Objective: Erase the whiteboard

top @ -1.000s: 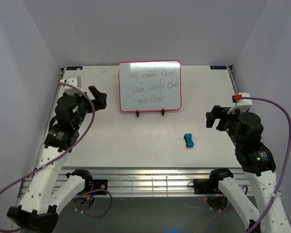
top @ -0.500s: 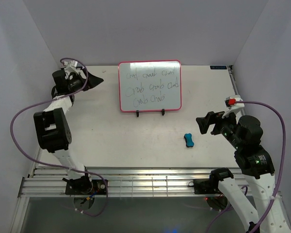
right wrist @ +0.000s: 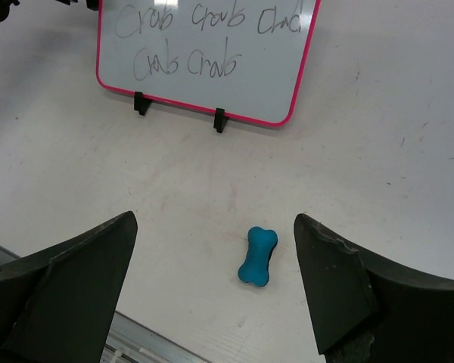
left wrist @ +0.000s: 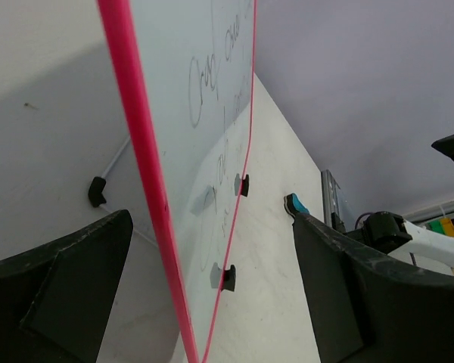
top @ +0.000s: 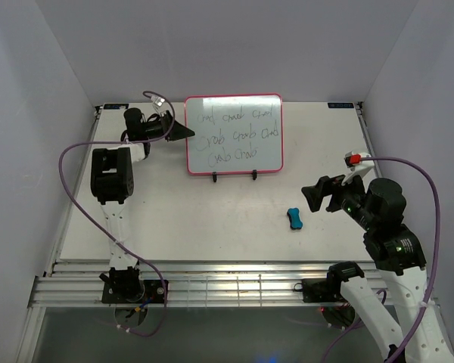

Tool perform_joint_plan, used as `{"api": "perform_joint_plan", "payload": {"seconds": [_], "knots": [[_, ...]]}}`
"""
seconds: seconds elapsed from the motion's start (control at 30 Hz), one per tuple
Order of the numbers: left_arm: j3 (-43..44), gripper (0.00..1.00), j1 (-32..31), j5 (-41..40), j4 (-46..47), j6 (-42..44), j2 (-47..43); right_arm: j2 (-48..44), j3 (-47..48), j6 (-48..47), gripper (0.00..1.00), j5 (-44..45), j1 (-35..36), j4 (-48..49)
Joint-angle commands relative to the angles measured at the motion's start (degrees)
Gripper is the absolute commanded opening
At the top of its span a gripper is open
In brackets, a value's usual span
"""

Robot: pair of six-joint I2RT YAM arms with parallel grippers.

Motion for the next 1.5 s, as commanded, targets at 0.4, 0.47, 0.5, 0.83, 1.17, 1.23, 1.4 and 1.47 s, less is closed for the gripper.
{"api": "perform_joint_plan", "payload": {"seconds": [0.4,0.47,0.5,0.83,1.17,1.23,1.4,1.47], "knots": [[13.9,0.66,-1.3,7.0,28.6,-24.3,12.6,1.5,-0.7,-1.8,0.94,-3.7,0.4,2.1],[14.9,0.65,-1.3,6.6,29.0,-25.4,13.4,1.8,-0.5,-1.8,0.94,-3.8,0.3,2.1],[15.0,0.65,-1.3,6.1,28.7,-25.2,13.4,1.8,-0.5,-1.9,0.94,-3.8,0.3,2.0],[16.8,0.61,-1.3,4.3,25.5,-23.0,13.5,2.7,-1.6,-1.8,0.96,-4.7,0.4,3.1],[20.9,0.45,-4.4,4.3,22.5,-22.3,15.6,2.8,-1.9,-1.9,0.98,-5.1,0.4,3.2],[20.9,0.41,-4.4,4.3,22.4,-22.2,15.8,2.7,-1.8,-2.1,0.98,-4.8,0.4,3.1],[20.8,0.32,-4.5,4.5,22.3,-22.2,16.3,2.5,-2.0,-2.1,0.98,-4.6,0.4,3.1],[20.4,0.31,-4.4,4.4,22.3,-22.2,16.3,2.5,-2.1,-2.2,0.98,-4.5,0.4,3.2]]}}
